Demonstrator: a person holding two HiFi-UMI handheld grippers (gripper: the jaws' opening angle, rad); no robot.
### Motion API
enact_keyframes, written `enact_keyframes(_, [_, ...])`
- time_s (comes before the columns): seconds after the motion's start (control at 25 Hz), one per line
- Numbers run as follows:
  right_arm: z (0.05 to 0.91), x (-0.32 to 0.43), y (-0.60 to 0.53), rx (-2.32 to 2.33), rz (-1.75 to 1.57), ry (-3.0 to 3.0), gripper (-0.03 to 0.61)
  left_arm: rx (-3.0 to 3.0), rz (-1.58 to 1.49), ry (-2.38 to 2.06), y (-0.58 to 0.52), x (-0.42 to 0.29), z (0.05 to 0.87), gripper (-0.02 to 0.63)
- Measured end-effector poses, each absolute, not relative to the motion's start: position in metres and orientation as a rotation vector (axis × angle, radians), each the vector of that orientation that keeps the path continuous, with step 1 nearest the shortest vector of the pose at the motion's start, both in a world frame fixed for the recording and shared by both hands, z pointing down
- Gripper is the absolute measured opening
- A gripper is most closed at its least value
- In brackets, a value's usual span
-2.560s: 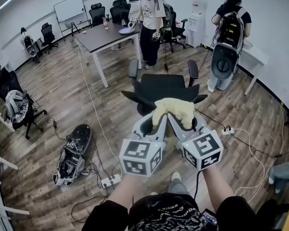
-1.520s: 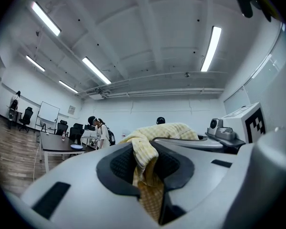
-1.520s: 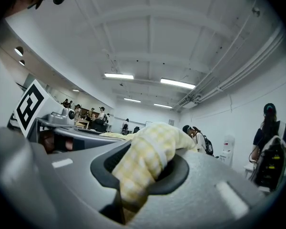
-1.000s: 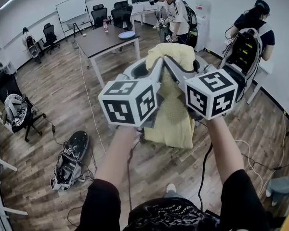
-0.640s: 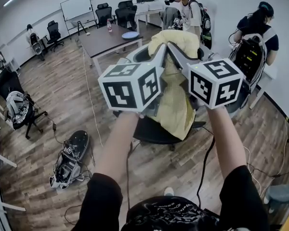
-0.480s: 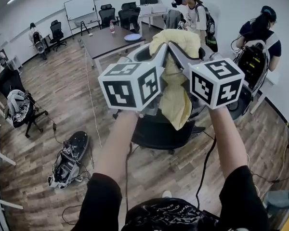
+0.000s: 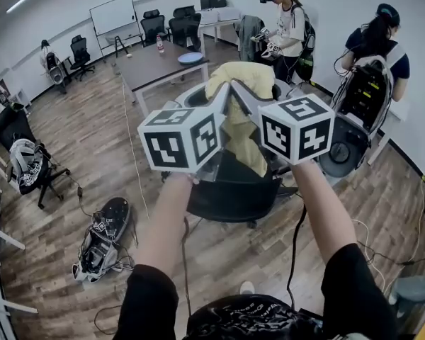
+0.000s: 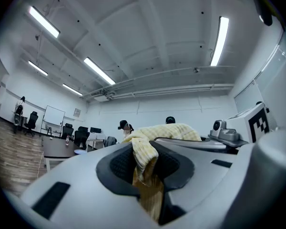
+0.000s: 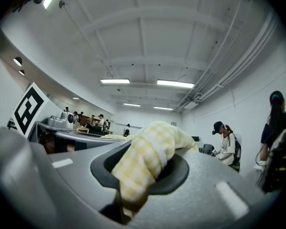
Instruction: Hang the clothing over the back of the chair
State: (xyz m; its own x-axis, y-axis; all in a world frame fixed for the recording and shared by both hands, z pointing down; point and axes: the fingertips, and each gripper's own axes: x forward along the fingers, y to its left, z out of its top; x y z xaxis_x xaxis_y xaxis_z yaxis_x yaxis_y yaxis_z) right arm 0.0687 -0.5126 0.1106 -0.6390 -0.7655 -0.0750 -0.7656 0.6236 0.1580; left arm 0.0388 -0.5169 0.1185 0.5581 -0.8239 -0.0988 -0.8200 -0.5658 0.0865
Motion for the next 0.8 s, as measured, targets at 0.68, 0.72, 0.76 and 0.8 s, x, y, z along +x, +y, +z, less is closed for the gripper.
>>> enact_keyframes(0.68, [0.148, 0.045, -0.437, -1.417, 0.197, 2.869, 0.081, 2.758, -0.127, -1.345, -0.442, 0.016, 0.156, 0.074])
enact_keyframes(0.72, [0.15, 0.044, -0.432, -1.418, 0.187, 2.867, 0.081, 2.761, -0.125, -1.335, -0.437, 0.015, 0.157, 0.074])
enact_keyframes(0.76, [0.15, 0.043, -0.427, -1.425, 0.184, 2.866, 0.081, 2.764, -0.126, -1.326, -0.432, 0.014, 0.158, 0.074])
enact_keyframes(0.8, [0.151, 0.042, -0.423, -1.44, 0.192, 2.867, 0.081, 2.765, -0.125, -1.32, -0.428, 0.013, 0.158, 0.074])
